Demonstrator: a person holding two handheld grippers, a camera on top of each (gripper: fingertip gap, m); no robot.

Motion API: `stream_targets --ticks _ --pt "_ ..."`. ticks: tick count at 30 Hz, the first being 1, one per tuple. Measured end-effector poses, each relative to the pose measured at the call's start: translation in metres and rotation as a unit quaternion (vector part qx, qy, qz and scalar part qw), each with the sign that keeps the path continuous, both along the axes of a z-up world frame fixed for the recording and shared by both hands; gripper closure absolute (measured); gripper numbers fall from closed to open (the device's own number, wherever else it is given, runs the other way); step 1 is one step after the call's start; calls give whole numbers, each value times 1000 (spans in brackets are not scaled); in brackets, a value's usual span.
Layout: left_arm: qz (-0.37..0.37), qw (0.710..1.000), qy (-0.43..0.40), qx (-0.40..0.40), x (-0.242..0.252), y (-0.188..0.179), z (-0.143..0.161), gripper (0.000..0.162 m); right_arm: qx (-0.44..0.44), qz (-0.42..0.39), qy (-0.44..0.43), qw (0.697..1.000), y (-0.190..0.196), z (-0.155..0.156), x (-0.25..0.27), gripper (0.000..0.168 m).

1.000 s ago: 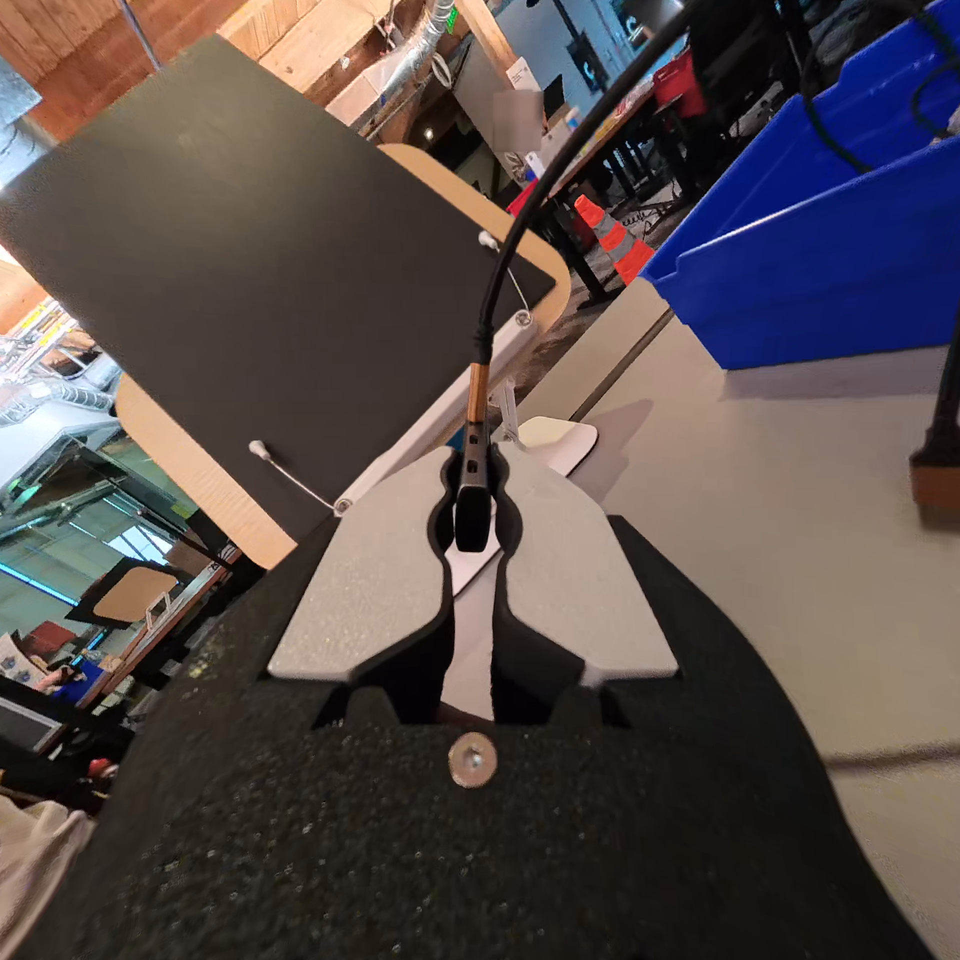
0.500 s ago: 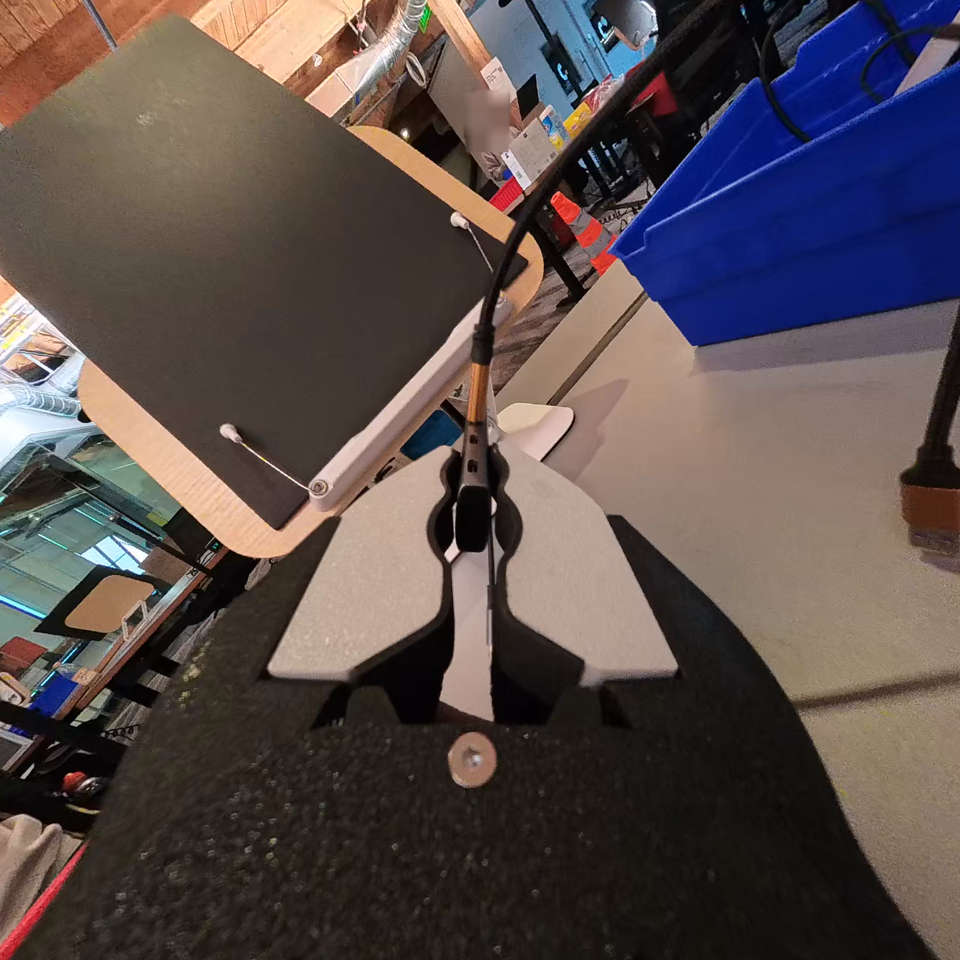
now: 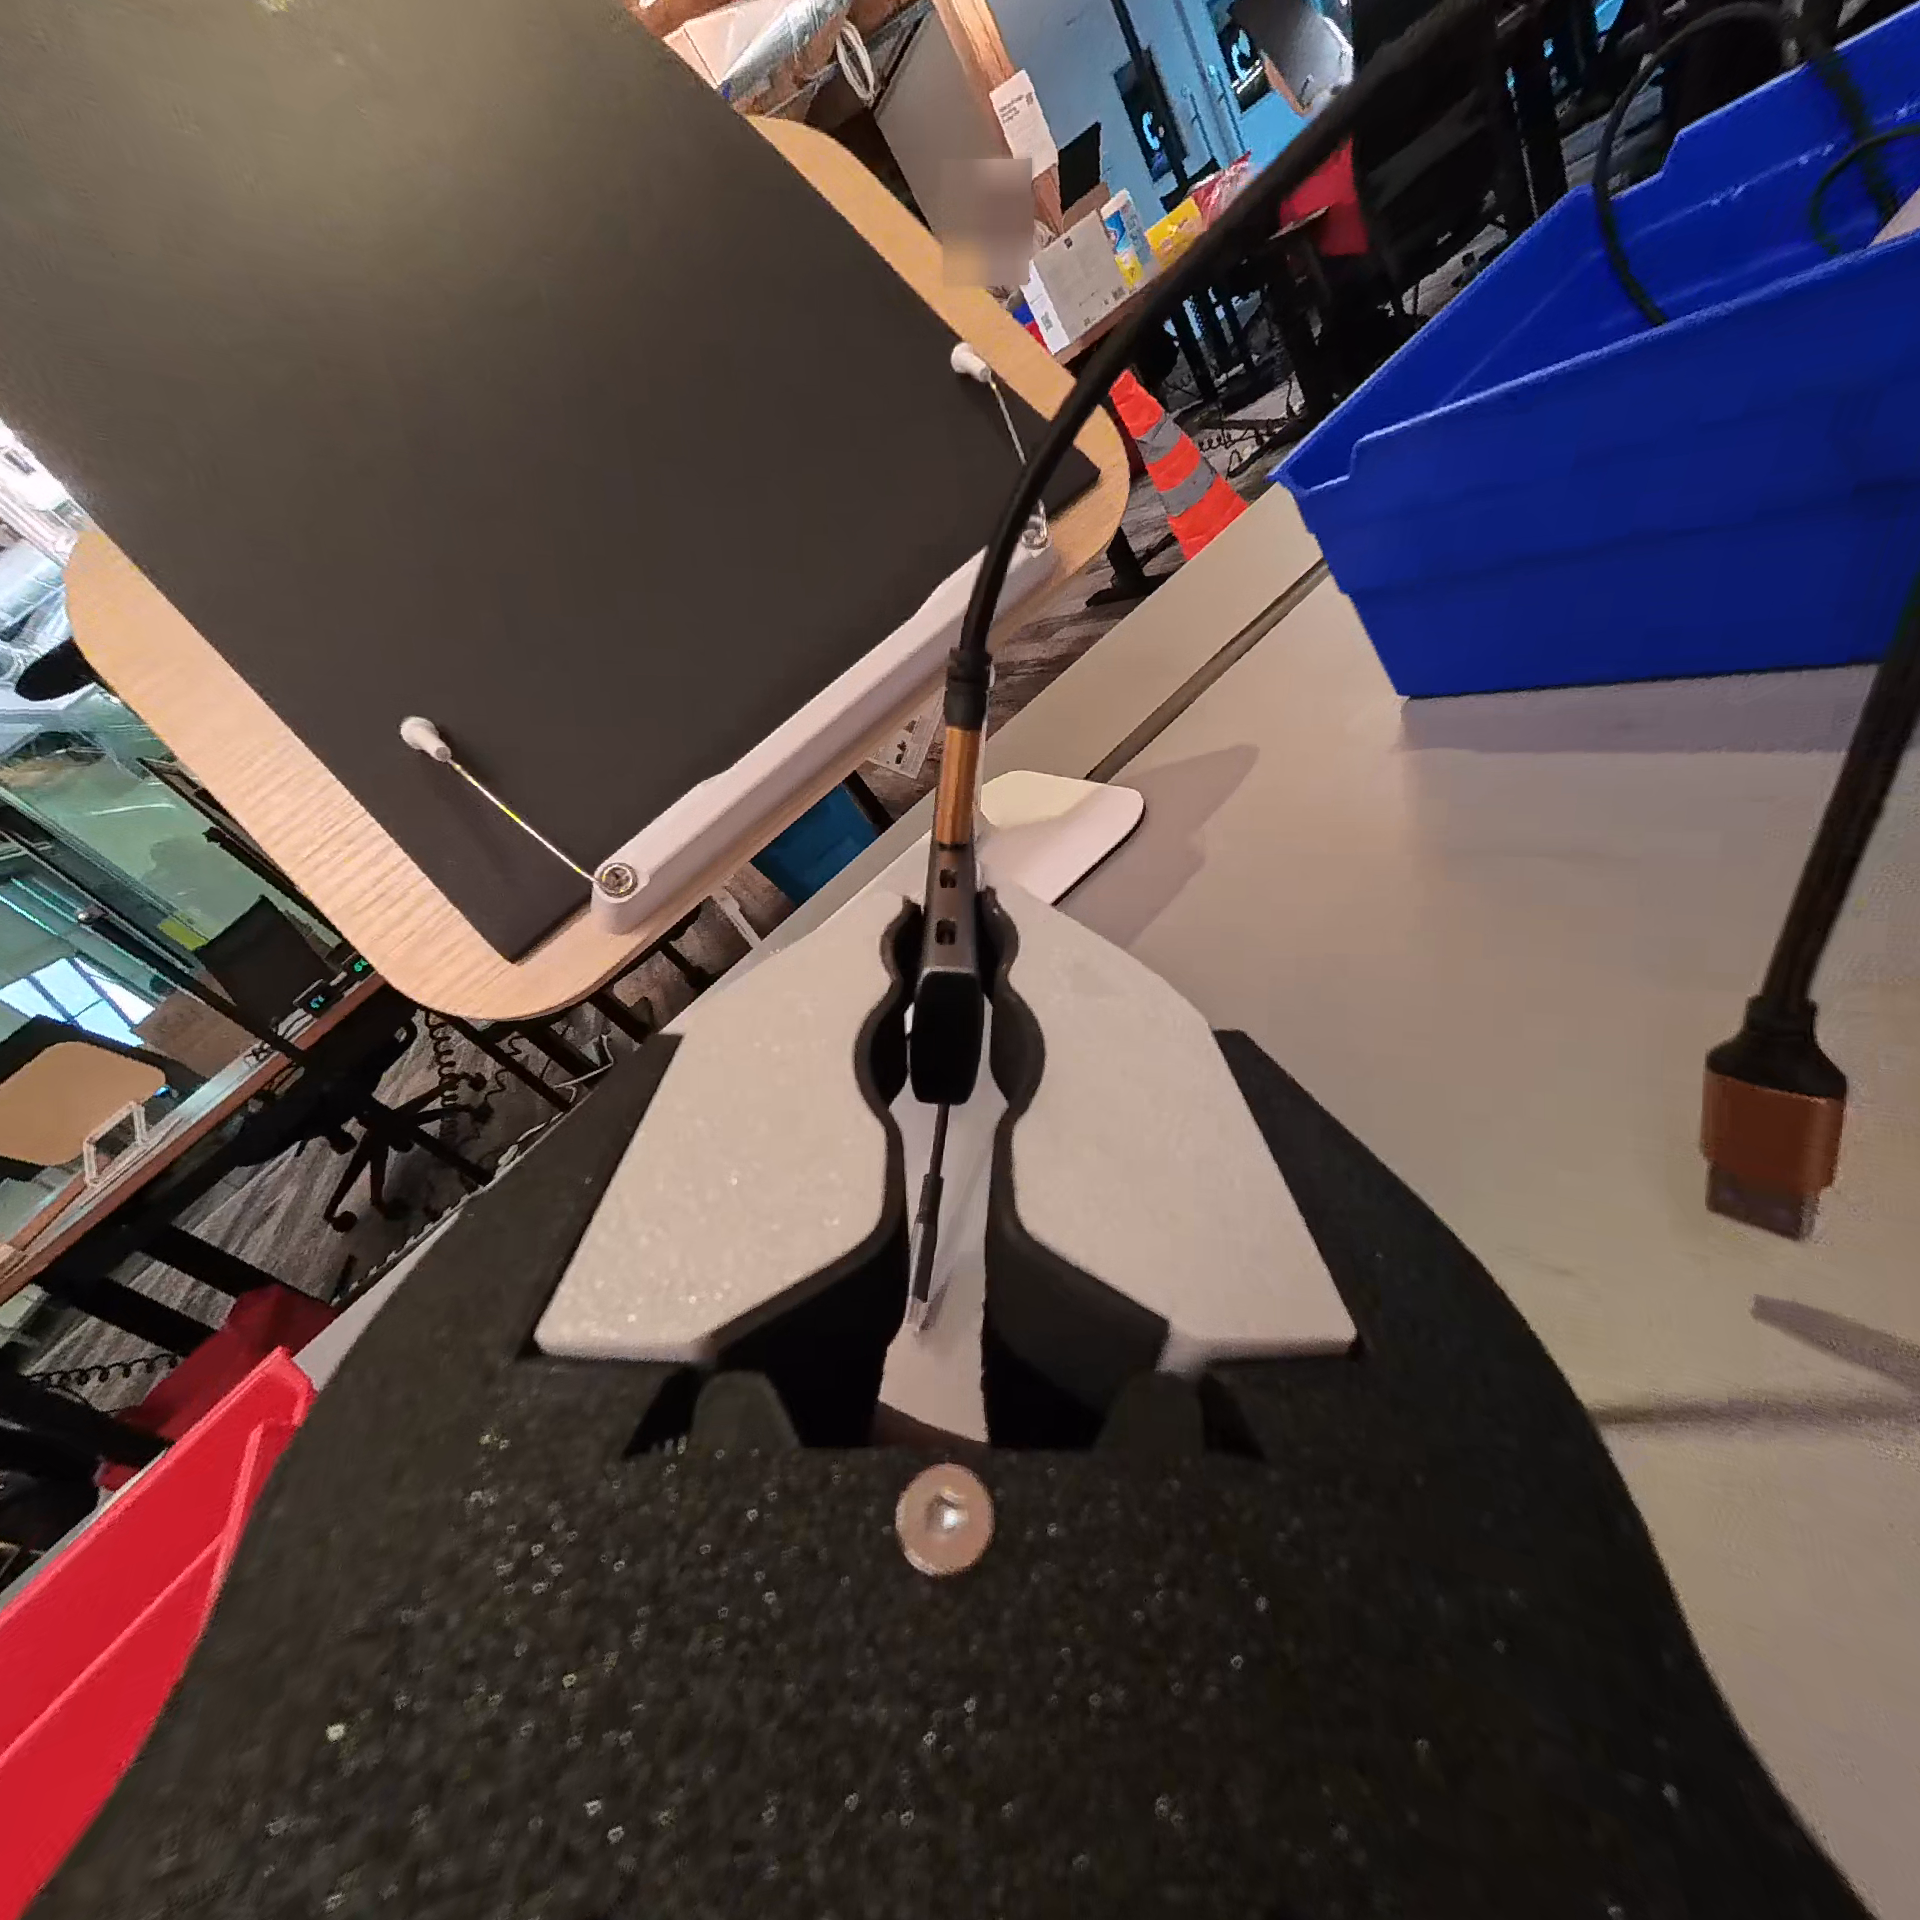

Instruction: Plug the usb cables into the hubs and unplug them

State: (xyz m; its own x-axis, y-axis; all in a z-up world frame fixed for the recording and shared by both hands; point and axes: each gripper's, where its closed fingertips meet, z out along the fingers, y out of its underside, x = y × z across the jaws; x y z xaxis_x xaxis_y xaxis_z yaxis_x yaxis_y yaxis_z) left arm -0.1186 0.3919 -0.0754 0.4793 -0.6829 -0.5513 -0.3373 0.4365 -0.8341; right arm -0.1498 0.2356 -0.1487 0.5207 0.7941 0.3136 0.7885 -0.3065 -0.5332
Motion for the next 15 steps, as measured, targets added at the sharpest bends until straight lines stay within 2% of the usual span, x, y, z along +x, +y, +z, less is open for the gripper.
stream_targets --ticks 1,2,4,6,10,12,14,15 --pt "1 1000 1 1 0 1 -1 152 17 -62 37 997 1 2 5 142" --pt "1 1000 4 3 0 1 -2 152 24 -131 80 988 -1 3 9 142" --pt "3 1000 9 4 1 2 -5 152 14 -259 189 947 -8 -2 8 132" --pt "4 1000 9 -1 2 3 -7 152 -7 -306 240 921 -17 -16 -8 121" --pt "-6 1000 10 -13 5 1 -11 152 44 -372 131 918 -10 -37 -2 128" --pt "-26 1000 15 -6 7 -4 -11 152 23 -376 132 917 -8 -45 -7 133" --pt "-45 999 9 25 9 -12 -5 152 19 -376 143 915 -5 -47 -6 157" --pt "-58 997 6 44 11 -17 -2 152 16 -370 147 917 -5 -48 -5 158"
